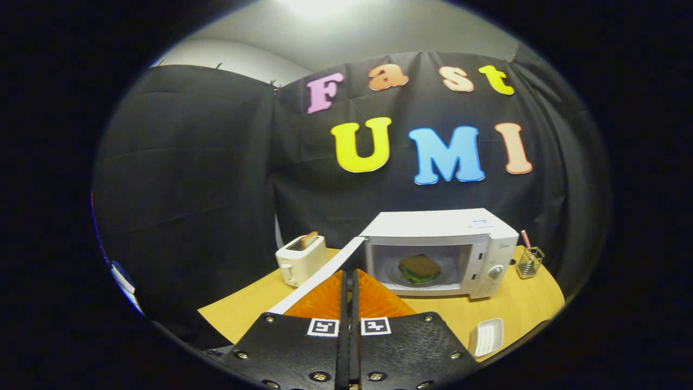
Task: Open the microwave, put the food inside, and close the microwave door.
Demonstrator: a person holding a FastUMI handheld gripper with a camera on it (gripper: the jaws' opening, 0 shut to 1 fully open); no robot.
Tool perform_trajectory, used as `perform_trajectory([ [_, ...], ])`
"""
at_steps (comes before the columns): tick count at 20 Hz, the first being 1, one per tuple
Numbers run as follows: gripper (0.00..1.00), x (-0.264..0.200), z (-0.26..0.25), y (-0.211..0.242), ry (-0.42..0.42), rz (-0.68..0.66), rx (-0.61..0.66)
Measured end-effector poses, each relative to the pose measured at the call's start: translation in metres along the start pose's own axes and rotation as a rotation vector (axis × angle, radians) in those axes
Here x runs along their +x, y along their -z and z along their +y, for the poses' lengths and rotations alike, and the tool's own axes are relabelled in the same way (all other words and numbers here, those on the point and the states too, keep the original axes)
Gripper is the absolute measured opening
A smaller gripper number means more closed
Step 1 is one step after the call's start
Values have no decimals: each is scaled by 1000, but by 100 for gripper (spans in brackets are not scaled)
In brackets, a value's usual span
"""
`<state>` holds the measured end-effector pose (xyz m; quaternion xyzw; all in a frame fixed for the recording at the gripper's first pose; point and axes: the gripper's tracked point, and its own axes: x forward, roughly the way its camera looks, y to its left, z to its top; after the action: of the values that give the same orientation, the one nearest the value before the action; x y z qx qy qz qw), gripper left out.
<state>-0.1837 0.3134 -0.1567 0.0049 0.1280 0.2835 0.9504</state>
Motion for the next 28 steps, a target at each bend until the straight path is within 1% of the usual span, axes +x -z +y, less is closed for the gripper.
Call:
perform_trajectory([
  [3, 1, 1, 60, 18, -129, 29, -26],
  [5, 1, 3, 84, 28, -182, 40, -50],
  [9, 1, 16, 117, 53, -226, 71, -59],
  [11, 1, 22, 127, 70, -233, 98, -63],
  [13, 1, 29, 131, 93, -226, 131, -53],
  [17, 1, 34, 116, 116, -180, 178, -36],
  [19, 1, 33, 112, 126, -175, 198, -16],
  [25, 1, 10, 61, 119, -113, 196, -31],
  [28, 1, -1, 26, 108, -52, 177, -32],
])
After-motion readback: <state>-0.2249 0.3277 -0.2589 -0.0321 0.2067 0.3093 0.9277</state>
